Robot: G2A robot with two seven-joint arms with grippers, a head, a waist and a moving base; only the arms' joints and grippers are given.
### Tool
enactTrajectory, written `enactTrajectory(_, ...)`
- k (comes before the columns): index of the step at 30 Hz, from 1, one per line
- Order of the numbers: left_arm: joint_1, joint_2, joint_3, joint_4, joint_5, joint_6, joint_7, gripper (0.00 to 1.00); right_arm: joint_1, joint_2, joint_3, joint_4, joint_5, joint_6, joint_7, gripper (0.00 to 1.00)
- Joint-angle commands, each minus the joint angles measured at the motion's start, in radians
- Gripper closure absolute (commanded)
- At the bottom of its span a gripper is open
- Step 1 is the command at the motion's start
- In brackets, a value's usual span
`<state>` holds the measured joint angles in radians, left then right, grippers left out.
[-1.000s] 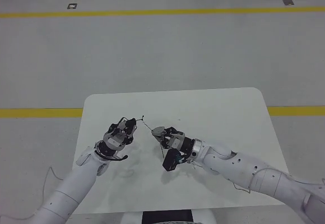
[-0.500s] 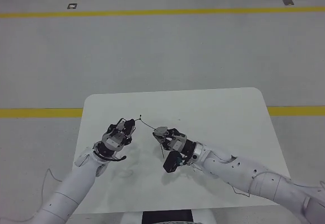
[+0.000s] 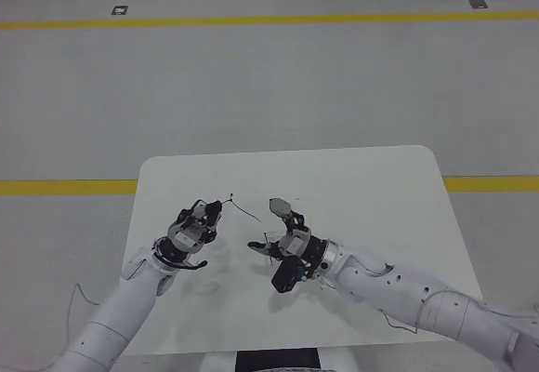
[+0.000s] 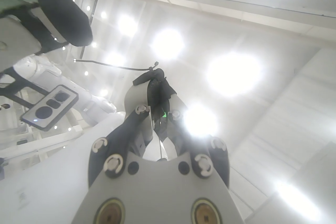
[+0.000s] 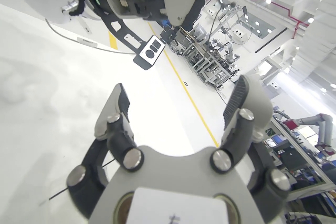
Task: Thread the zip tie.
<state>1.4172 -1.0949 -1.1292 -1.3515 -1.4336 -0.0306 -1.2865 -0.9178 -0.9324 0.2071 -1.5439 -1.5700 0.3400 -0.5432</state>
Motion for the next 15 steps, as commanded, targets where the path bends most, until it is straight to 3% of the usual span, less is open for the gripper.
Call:
enactTrajectory(1, 0.000, -0.003, 0.006, 0.002, 0.009, -0.005, 0.005, 1.00, -0.026, -0.003, 0.027, -0.013, 0.002, 0.000, -0.006, 0.00)
enactTrajectory(4, -0.003, -0.006, 0.014, 0.008, 0.025, -0.009, 0.012, 1.00, -0.051, -0.010, 0.055, -0.027, 0.014, 0.000, -0.016, 0.00)
enactTrajectory(7, -0.005, -0.010, 0.018, 0.012, 0.028, -0.009, 0.013, 1.00, -0.068, -0.018, 0.079, -0.035, 0.010, -0.011, -0.013, 0.25)
enactTrajectory(9, -0.006, -0.012, 0.021, 0.014, 0.031, -0.009, 0.013, 1.00, -0.078, -0.025, 0.093, -0.038, 0.007, -0.018, -0.011, 0.47)
enactTrajectory(11, -0.008, -0.014, 0.024, 0.016, 0.036, -0.009, 0.014, 1.00, -0.089, -0.033, 0.107, -0.039, 0.009, -0.022, -0.007, 0.55)
enactTrajectory(15, -0.009, -0.018, 0.028, 0.018, 0.044, -0.007, 0.015, 1.00, -0.105, -0.050, 0.131, -0.035, 0.009, -0.023, 0.010, 0.62)
